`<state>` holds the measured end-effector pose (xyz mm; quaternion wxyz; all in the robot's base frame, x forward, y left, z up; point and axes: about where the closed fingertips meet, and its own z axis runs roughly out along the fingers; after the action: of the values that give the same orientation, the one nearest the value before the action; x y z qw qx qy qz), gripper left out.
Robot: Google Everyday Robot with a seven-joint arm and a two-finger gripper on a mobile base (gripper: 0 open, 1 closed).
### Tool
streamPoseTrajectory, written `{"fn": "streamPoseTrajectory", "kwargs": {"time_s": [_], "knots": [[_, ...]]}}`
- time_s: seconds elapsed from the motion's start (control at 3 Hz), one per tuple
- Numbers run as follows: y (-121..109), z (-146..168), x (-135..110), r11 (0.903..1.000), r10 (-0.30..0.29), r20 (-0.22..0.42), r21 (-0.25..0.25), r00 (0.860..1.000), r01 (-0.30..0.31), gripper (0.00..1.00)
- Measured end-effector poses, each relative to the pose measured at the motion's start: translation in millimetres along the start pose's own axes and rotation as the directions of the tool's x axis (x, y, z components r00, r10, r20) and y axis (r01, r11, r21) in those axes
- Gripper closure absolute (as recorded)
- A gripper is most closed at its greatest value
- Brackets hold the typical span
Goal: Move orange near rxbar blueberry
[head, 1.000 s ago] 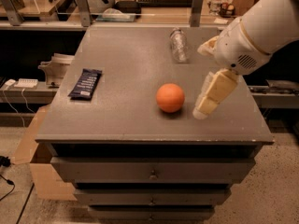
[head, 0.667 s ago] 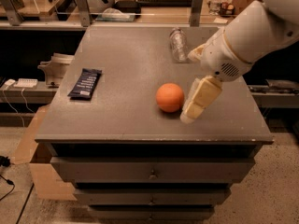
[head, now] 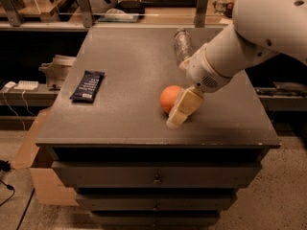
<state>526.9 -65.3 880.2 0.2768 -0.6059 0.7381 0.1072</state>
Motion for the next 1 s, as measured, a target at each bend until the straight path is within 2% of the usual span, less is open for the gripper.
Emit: {"fn": "streamPoseTrajectory", "kwargs": {"time_s": [0.33, 0.67, 1.0], "knots": [[-2, 11, -1, 0.9999, 0.003, 0.0, -0.011, 1.0, -0.003, 0.0], [-1, 18, 1, 0.9998, 0.006, -0.013, -0.018, 1.0, -0.006, 0.16], [0, 22, 3, 0.9997, 0.006, -0.028, -0.023, 1.0, -0.007, 0.39]]}}
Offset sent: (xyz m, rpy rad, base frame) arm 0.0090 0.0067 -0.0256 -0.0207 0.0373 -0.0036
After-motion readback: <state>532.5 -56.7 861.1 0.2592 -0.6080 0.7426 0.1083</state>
